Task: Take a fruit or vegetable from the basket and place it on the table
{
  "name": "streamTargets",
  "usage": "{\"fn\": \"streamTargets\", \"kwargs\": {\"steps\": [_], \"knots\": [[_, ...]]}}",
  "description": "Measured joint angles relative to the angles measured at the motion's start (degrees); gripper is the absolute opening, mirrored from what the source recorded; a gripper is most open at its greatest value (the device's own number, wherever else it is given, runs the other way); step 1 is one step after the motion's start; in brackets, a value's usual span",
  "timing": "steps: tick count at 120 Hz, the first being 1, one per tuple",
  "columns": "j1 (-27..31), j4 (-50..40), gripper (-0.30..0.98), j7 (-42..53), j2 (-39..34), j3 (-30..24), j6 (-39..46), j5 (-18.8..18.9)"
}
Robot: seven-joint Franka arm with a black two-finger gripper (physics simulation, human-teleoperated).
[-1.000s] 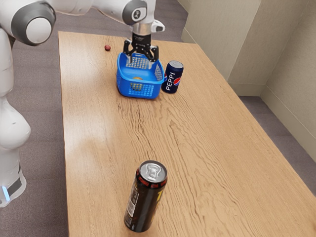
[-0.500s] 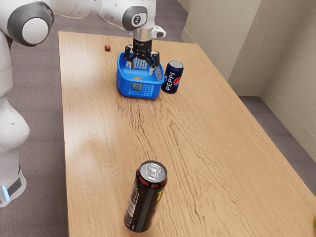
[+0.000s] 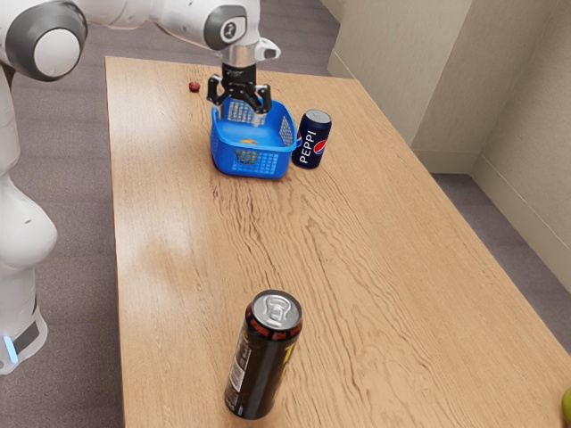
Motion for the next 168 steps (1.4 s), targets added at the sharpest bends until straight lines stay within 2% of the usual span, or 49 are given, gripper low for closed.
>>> {"fn": "streamTargets", "kwargs": {"steps": [86, 168], "knots": [[-2.16, -2.77, 0.69, -0.31, -0.17, -0.26, 1.96, -0.06], [-1.38, -3.46, 0.66, -0.53, 0.63, -0.05, 3.78, -0.13]]}}
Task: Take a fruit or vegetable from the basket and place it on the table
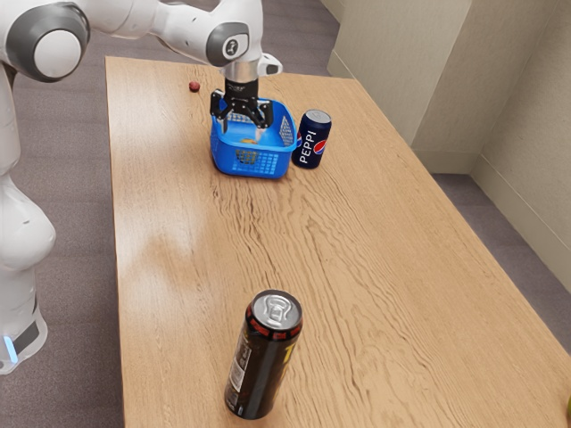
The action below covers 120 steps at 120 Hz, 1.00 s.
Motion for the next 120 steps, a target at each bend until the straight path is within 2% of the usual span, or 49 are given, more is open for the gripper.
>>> {"fn": "streamTargets", "kwargs": {"steps": [120], "knots": [[1.76, 2.85, 0.68, 2.60, 2.99, 0.66, 1.96, 0.30]]}}
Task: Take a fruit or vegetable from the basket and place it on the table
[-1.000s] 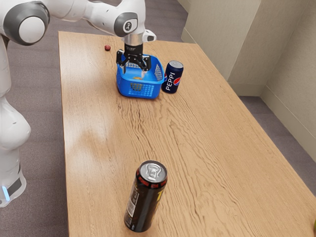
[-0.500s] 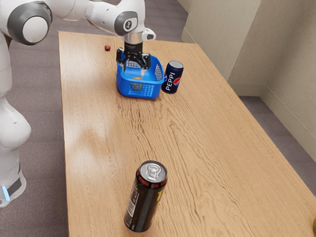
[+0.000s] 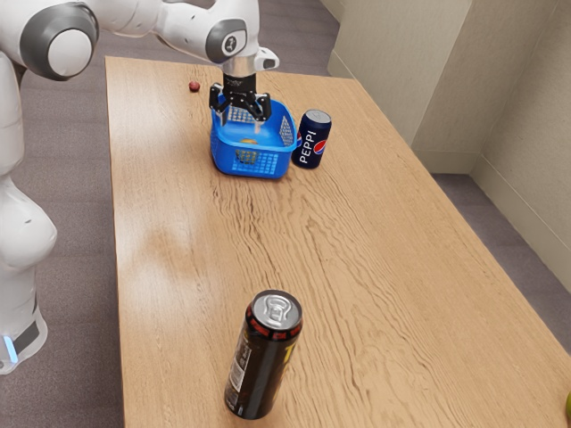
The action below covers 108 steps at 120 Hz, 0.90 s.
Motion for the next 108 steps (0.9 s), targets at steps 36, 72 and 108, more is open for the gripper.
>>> {"fn": "streamTargets", "kwargs": {"steps": [36, 72, 108], "knots": [[-1.34, 0.04, 0.92, 1.18, 1.38, 0.18, 1.17, -0.54], [-2.81, 4.02, 0.69, 1.61, 7.37, -0.03, 1.89, -1.23], [-2.73, 4.04, 0.51, 1.06, 9.67, 0.08, 2.43, -1.43]]}}
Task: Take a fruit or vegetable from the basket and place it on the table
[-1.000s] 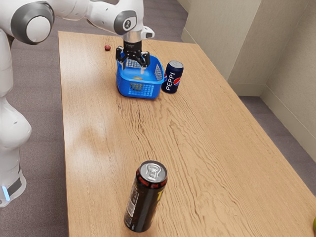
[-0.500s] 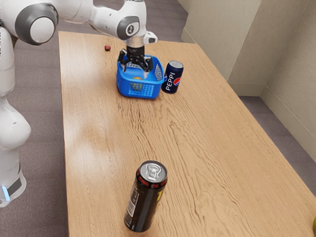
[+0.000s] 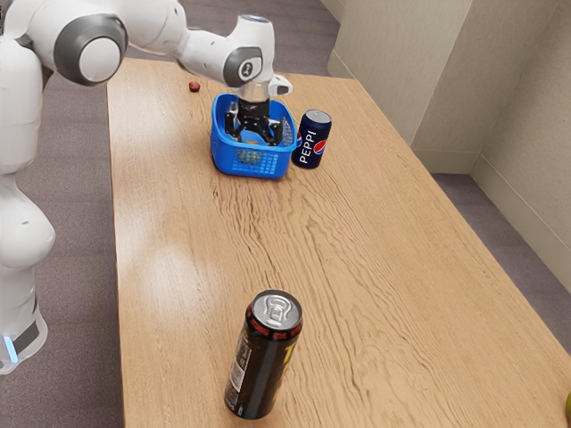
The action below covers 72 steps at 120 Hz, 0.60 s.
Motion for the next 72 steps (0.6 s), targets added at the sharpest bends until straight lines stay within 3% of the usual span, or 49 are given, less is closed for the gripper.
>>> {"fn": "streamTargets", "kwargs": {"steps": [14, 48, 72], "knots": [[0.00, 0.00, 0.37, -0.28, 0.13, 0.02, 0.30, 0.13], [-0.18, 0.03, 0.35, -1.92, -0.27, 0.02, 0.65, 0.54], [-0.26, 0.10, 0.35, -3.35, -12.44, -0.04, 0.65, 1.04]]}}
